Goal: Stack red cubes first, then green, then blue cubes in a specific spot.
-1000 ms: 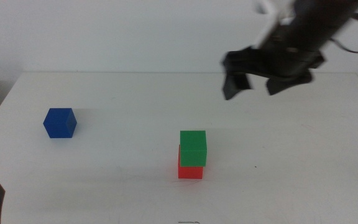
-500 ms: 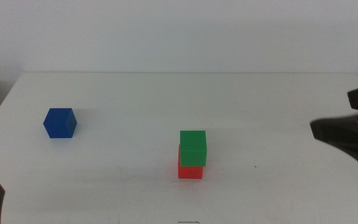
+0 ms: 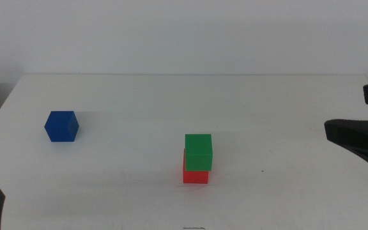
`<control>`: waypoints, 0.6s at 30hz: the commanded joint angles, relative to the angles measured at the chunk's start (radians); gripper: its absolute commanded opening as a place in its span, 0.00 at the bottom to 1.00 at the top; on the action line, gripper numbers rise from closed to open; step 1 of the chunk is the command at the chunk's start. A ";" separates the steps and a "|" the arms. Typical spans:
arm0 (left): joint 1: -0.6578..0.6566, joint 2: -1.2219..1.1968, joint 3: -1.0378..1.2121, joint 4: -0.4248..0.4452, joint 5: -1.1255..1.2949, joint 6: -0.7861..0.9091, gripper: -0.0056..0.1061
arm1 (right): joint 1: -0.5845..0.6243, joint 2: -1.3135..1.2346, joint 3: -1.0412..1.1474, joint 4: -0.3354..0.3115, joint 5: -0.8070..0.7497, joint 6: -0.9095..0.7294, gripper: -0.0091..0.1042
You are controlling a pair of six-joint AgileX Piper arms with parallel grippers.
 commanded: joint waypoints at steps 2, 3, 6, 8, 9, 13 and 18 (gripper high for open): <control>0.000 -0.019 -0.006 -0.008 -0.077 -0.014 0.85 | -0.007 -0.013 -0.024 0.041 -0.071 -0.017 0.81; 0.000 -0.019 -0.006 -0.008 -0.077 -0.014 0.85 | -0.007 -0.014 -0.024 0.041 -0.071 -0.017 0.81; 0.000 -0.019 -0.006 -0.008 -0.077 -0.014 0.85 | -0.007 -0.014 -0.024 0.043 -0.073 -0.017 0.81; 0.000 -0.019 -0.006 -0.008 -0.077 -0.014 0.85 | -0.007 -0.020 -0.024 0.052 -0.076 -0.018 0.81; 0.000 -0.019 -0.006 -0.008 -0.077 -0.014 0.85 | -0.007 -0.021 -0.024 0.057 -0.076 -0.022 0.81; 0.000 -0.019 -0.006 -0.008 -0.077 -0.014 0.85 | -0.007 -0.028 -0.024 0.071 -0.076 -0.034 0.81; 0.000 -0.019 -0.006 -0.008 -0.077 -0.014 0.85 | -0.007 -0.033 -0.024 0.072 -0.075 -0.039 0.81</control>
